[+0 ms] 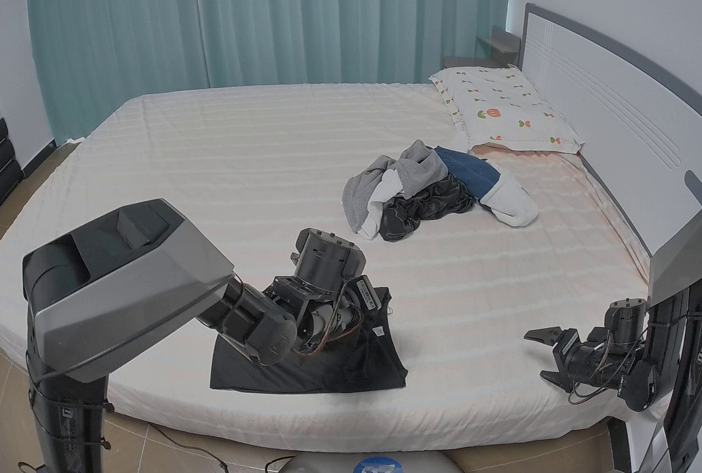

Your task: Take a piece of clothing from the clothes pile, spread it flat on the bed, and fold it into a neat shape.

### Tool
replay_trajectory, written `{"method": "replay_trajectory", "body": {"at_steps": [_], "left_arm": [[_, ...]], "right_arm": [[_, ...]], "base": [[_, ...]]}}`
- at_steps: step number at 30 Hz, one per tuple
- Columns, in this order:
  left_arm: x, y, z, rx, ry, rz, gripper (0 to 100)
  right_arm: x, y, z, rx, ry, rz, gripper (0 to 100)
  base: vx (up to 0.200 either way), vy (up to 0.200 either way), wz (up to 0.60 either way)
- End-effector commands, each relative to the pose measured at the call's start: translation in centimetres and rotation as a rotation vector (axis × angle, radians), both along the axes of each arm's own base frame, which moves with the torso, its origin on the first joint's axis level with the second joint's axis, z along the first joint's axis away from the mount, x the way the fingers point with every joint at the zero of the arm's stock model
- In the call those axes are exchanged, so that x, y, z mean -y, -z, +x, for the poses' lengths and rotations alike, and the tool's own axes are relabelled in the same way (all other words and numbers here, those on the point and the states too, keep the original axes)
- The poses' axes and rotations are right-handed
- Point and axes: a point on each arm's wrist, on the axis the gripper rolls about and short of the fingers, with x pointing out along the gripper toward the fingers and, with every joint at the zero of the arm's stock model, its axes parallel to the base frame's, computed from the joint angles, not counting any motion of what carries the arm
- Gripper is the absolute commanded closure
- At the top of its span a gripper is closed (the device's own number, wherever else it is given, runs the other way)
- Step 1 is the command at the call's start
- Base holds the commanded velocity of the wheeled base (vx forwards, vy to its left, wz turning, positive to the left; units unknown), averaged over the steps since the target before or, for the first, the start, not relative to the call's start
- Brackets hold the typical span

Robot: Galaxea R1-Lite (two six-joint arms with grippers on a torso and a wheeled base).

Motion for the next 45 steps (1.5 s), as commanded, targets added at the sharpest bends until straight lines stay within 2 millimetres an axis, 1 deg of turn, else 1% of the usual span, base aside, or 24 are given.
{"method": "replay_trajectory", "body": {"at_steps": [1,6,12,15,16,17,18,19,20,25,28,29,30,32,35,38,39,40,41,43,45], "left_arm": [[0.8,0.9,0.4,0.004,-0.011,0.005,0],[0.9,0.6,0.4,-0.015,-0.029,-0.038,0],[0.0,1.1,-0.3,-0.054,-0.046,-0.035,0],[-2.4,0.9,-0.6,-0.087,-0.08,-0.041,0],[-2.5,0.9,-0.5,-0.088,-0.083,-0.043,0],[-3.8,0.6,-0.9,-0.104,-0.101,-0.051,0],[-3.8,0.6,-0.9,-0.104,-0.101,-0.051,0],[-5.9,0.5,-1.0,-0.119,-0.13,-0.061,0],[-6.9,0.4,-1.2,-0.119,-0.145,-0.066,0],[-10.9,0.5,-2.4,-0.124,-0.214,-0.114,0],[-12.9,0.9,-3.3,-0.135,-0.229,-0.168,0],[-12.9,0.9,-3.3,-0.135,-0.229,-0.168,0],[-14.3,1.2,-3.8,-0.151,-0.253,-0.226,0],[-15.2,1.6,-3.8,-0.173,-0.284,-0.305,0],[-17.0,1.5,-3.2,-0.165,-0.329,-0.392,0],[-18.5,1.2,-3.5,-0.166,-0.341,-0.419,0],[-18.5,1.2,-3.5,-0.166,-0.341,-0.419,0],[-19.2,1.6,-3.8,-0.184,-0.344,-0.426,0],[-19.3,1.6,-3.8,-0.187,-0.344,-0.428,0],[-20.6,2.0,-3.5,-0.187,-0.377,-0.437,0],[-21.0,2.0,-3.6,-0.191,-0.375,-0.447,0]], "right_arm": [[0.0,0.0,0.0,0.007,-0.001,0.001,0],[0.0,0.0,0.0,0.007,-0.002,0.001,0],[0.0,0.0,0.0,0.004,-0.002,0.0,0],[0.0,0.0,-0.1,0.003,-0.002,0.0,0],[0.0,0.0,-0.1,0.003,-0.002,0.0,0],[0.0,0.0,-0.1,0.003,-0.002,0.0,0],[0.0,0.0,-0.1,0.003,-0.002,0.0,0],[0.0,0.0,-0.1,0.003,-0.002,0.0,0],[0.0,0.0,-0.1,0.003,-0.002,0.0,0],[0.0,0.0,-0.1,0.003,-0.002,0.0,0],[0.0,0.0,-0.1,0.003,-0.003,-0.001,0],[0.0,0.0,-0.1,0.003,-0.003,-0.001,0],[0.0,0.0,-0.1,0.003,-0.002,0.0,0],[0.0,0.0,-0.1,0.003,-0.002,0.0,0],[0.0,0.0,-0.1,0.003,-0.002,0.0,0],[0.0,0.0,-0.1,0.002,-0.003,-0.001,0],[0.0,0.0,-0.1,0.002,-0.003,-0.001,0],[-0.1,0.0,0.0,0.004,-0.004,0.0,0],[-0.1,0.0,0.1,0.006,-0.004,0.0,0],[-0.2,0.1,0.0,0.004,-0.007,-0.001,0],[-0.2,0.1,0.0,0.001,-0.008,-0.002,0]], "base": [[0.0,0.0,0.0],[0.0,0.0,0.0],[0.0,0.0,0.0],[0.0,0.0,0.0],[0.0,0.0,0.0],[0.0,0.0,0.0],[0.0,0.0,0.0],[0.0,0.0,0.0],[0.0,0.0,0.0],[0.0,0.0,0.0],[0.0,0.0,0.0],[0.0,0.0,0.0],[0.0,0.0,0.0],[0.0,0.0,0.0],[0.0,0.0,0.0],[0.0,0.067,0.0],[0.0,0.2,0.0],[0.0,0.2,0.0],[0.0,0.2,0.0],[0.0,0.2,0.0],[0.0,0.2,0.0]]}}
